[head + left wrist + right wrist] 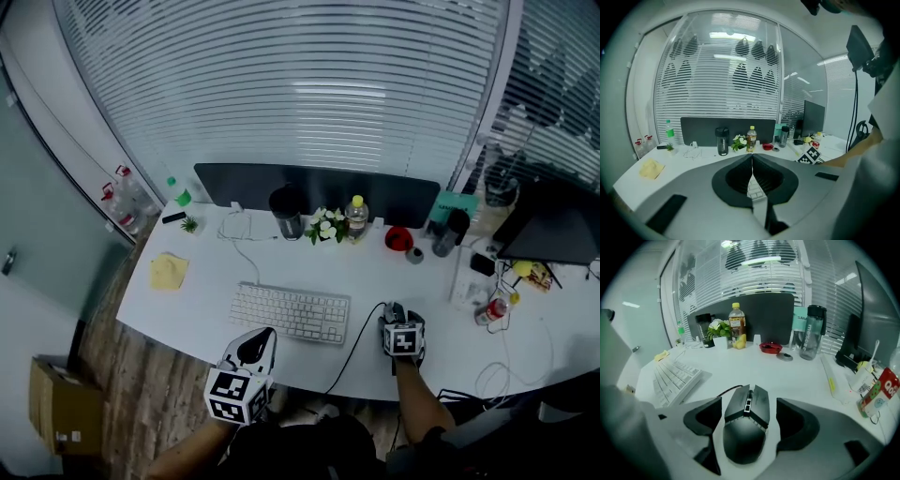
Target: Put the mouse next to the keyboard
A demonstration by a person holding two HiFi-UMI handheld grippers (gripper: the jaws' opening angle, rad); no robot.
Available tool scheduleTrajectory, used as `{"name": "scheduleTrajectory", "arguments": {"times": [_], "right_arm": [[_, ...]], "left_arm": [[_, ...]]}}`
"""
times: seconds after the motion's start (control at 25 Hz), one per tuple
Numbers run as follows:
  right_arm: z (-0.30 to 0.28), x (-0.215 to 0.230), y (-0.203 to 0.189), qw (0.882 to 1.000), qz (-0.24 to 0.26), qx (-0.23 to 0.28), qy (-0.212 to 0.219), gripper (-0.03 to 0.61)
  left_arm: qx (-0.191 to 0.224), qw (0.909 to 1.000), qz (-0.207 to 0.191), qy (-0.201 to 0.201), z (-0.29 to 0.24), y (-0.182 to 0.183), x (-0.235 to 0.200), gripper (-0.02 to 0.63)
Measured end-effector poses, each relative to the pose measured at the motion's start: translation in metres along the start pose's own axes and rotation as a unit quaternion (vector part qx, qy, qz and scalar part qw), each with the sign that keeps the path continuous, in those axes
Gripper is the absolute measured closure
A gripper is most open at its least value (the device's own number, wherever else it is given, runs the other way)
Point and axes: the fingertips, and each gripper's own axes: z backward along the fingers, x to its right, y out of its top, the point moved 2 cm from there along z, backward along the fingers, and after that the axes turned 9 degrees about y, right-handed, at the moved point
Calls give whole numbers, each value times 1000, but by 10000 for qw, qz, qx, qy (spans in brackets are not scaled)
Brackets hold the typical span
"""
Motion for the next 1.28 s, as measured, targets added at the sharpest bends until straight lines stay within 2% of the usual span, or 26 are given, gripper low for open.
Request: {"name": "scheduleTrajectory", "arguments": {"times": [0.28, 0.56, 0.68, 0.76, 0.88, 1.04, 1.2, 1.28], "right_arm": [[42, -19, 33, 9983, -105, 561, 101, 216], [108, -63, 73, 9914, 27, 1255, 375, 229], [139, -84, 88, 9879, 97, 1492, 412, 241], [158, -101, 92, 9854, 68, 1625, 503, 263], [189, -127, 101, 9800, 155, 1896, 590, 297], [230, -162, 119, 9704, 320, 2291, 694, 353], [267, -192, 140, 9606, 460, 2613, 834, 432], [284, -205, 146, 9559, 435, 2770, 876, 452]], "left_arm": [[263, 9994, -58, -210, 7, 24, -9, 584], [604, 9970, -80, -480, 20, 41, -27, 584], [883, 9958, -59, -220, 32, 50, -45, 584], [1032, 9945, -76, -174, 41, 55, -56, 584], [1155, 9922, -125, -454, 51, 60, -61, 584], [1200, 9896, 10, -798, 61, 70, -66, 584], [1258, 9868, -27, -1022, 70, 85, -66, 584], [1288, 9850, -44, -1145, 74, 91, -66, 584]]}}
